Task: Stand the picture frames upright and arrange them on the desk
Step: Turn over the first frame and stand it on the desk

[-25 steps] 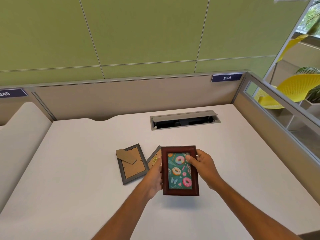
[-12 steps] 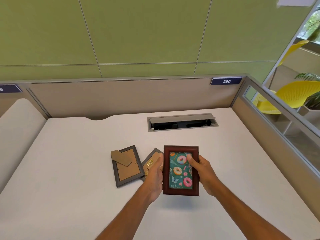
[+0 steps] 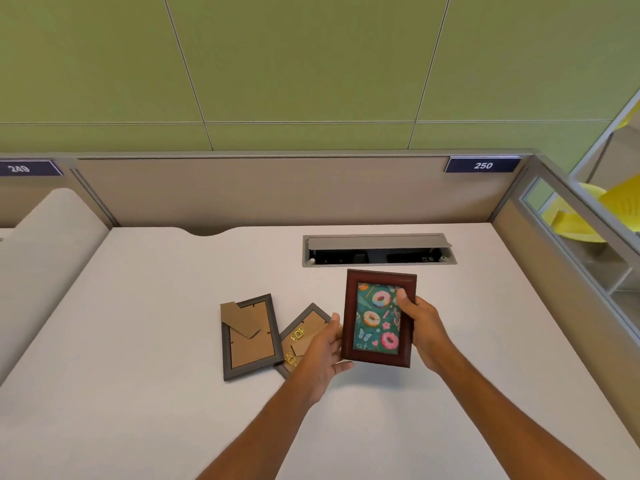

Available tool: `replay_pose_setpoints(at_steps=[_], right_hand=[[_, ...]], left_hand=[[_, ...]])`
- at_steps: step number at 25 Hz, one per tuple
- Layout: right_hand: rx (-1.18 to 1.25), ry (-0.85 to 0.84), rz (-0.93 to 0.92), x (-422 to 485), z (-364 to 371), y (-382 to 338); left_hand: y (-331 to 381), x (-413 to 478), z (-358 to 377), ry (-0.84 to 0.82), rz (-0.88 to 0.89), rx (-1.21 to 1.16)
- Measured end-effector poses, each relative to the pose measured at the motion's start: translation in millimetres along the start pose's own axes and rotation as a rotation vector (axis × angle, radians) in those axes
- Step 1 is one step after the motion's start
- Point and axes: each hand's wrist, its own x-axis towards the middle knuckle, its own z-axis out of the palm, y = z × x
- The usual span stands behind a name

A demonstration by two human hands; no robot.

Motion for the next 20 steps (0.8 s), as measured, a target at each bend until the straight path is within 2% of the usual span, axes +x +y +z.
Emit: replay_pose_setpoints(at_steps=[5, 9, 16, 20], right_hand=[[-0.01, 0.026, 0.012, 47.6, -4.2, -11.5], [-0.017, 0.016, 0.025, 77.0, -6.0, -14.1], [-0.016, 0.052, 0.07, 103.6, -8.6, -16.5], [0.002, 0.059, 0.104, 110.6, -12.1, -13.3]], left_hand=[[11.4, 29.2, 6.2, 0.125, -0.005, 0.123], [20.9, 51.5, 10.6, 0.148, -0.038, 0.165], [28.0, 80.5, 17.7, 0.029, -0.032, 0.273], [25.3, 90.8, 25.9, 0.029, -0.047, 0.302]])
